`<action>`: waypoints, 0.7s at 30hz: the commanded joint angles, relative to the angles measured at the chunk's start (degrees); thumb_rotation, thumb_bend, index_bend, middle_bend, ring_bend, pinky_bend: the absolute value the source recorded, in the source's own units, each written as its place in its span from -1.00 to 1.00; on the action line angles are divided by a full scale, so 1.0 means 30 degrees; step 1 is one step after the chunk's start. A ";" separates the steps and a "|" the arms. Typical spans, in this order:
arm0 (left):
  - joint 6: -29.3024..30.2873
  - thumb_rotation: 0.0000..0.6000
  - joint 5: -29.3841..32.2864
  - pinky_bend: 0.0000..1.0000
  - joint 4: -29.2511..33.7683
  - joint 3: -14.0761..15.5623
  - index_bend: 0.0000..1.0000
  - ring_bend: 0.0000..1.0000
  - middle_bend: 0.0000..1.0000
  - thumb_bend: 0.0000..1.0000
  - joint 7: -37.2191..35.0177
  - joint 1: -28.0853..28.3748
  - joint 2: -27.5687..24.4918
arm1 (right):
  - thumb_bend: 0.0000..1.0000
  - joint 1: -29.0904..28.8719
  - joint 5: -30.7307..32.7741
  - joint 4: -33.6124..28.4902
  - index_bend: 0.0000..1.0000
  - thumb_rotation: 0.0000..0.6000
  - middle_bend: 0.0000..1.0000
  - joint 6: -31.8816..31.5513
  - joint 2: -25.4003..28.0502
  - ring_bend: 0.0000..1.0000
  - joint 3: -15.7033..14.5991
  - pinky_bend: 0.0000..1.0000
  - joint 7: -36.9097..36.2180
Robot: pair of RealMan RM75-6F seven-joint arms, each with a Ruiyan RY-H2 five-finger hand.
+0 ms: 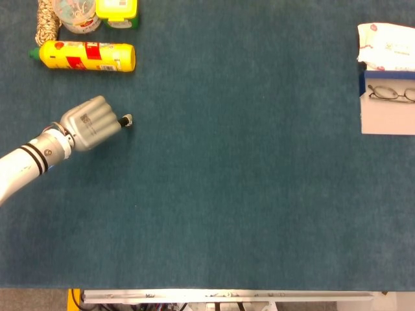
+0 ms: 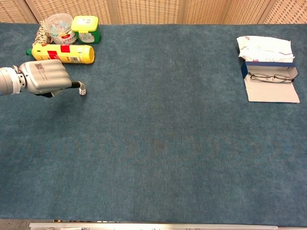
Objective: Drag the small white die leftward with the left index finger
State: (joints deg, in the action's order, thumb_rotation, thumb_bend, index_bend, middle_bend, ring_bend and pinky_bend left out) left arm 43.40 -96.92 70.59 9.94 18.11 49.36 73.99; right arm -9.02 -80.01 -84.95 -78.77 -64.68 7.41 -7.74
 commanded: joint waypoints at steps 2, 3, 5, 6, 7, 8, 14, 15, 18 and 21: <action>0.0266 1.00 0.0000 1.00 0.0157 -0.0062 -0.67 0.83 1.00 0.96 -0.0020 -0.0128 -0.0099 | -0.88 -0.0005 -0.0021 0.0001 -0.31 1.00 -0.35 0.0014 -0.0002 -0.67 -0.0019 -0.47 0.0021; 0.0418 1.00 0.0002 1.00 0.0247 -0.0111 -0.67 0.83 1.00 0.96 -0.0086 -0.0180 -0.0147 | -0.87 -0.0003 -0.0029 -0.0010 -0.31 1.00 -0.35 0.0010 -0.0001 -0.67 -0.0024 -0.47 0.0035; 0.0671 1.00 -0.0029 1.00 0.0412 -0.0178 -0.67 0.83 1.00 0.96 -0.0171 -0.0252 -0.0236 | -0.87 0.0011 -0.0044 -0.0029 -0.31 1.00 -0.35 -0.0024 0.0003 -0.67 -0.0026 -0.47 0.0039; 0.0809 1.00 -0.0051 1.00 0.0506 -0.0207 -0.67 0.83 1.00 0.96 -0.0227 -0.0292 -0.0288 | -0.88 0.0015 -0.0056 -0.0033 -0.31 1.00 -0.35 -0.0040 0.0003 -0.67 -0.0027 -0.47 0.0038; 0.1026 1.00 -0.0088 1.00 0.0662 -0.0242 -0.67 0.83 1.00 0.97 -0.0294 -0.0362 -0.0380 | -0.87 0.0021 -0.0056 -0.0037 -0.31 1.00 -0.35 -0.0053 0.0006 -0.67 -0.0023 -0.47 0.0029; 0.1199 1.00 -0.0117 1.00 0.0782 -0.0260 -0.67 0.83 1.00 0.97 -0.0350 -0.0425 -0.0452 | -0.87 0.0028 -0.0059 -0.0040 -0.31 1.00 -0.35 -0.0066 0.0008 -0.67 -0.0022 -0.47 0.0019; 0.2714 1.00 -0.0145 1.00 0.1630 -0.0360 -0.67 0.83 1.00 0.96 -0.0635 -0.1230 -0.1065 | -0.88 0.0081 -0.0116 -0.0063 -0.31 1.00 -0.35 -0.0166 0.0064 -0.67 -0.0023 -0.47 -0.0135; 0.2989 1.00 -0.0136 1.00 0.1710 -0.0364 -0.67 0.83 1.00 0.97 -0.0688 -0.1403 -0.1156 | -0.88 0.0092 -0.0125 -0.0074 -0.31 1.00 -0.35 -0.0188 0.0076 -0.67 -0.0022 -0.47 -0.0153; 0.4104 1.00 0.0191 1.00 0.1903 -0.0526 -0.68 0.82 1.00 0.96 -0.1239 -0.2161 -0.1410 | -0.88 0.0141 -0.0175 -0.0132 -0.31 1.00 -0.35 -0.0295 0.0126 -0.67 -0.0017 -0.47 -0.0250; 0.5816 1.00 0.0586 1.00 0.1813 -0.0879 -0.70 0.79 1.00 0.96 -0.2344 -0.3154 -0.1508 | -0.88 0.0209 -0.0248 -0.0197 -0.31 1.00 -0.35 -0.0451 0.0180 -0.67 -0.0016 -0.47 -0.0322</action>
State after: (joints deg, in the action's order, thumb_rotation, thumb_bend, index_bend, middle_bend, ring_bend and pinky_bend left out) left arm 57.49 -96.18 75.93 8.17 13.48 42.21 69.97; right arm -8.42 -80.72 -85.51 -80.10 -64.16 7.36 -8.68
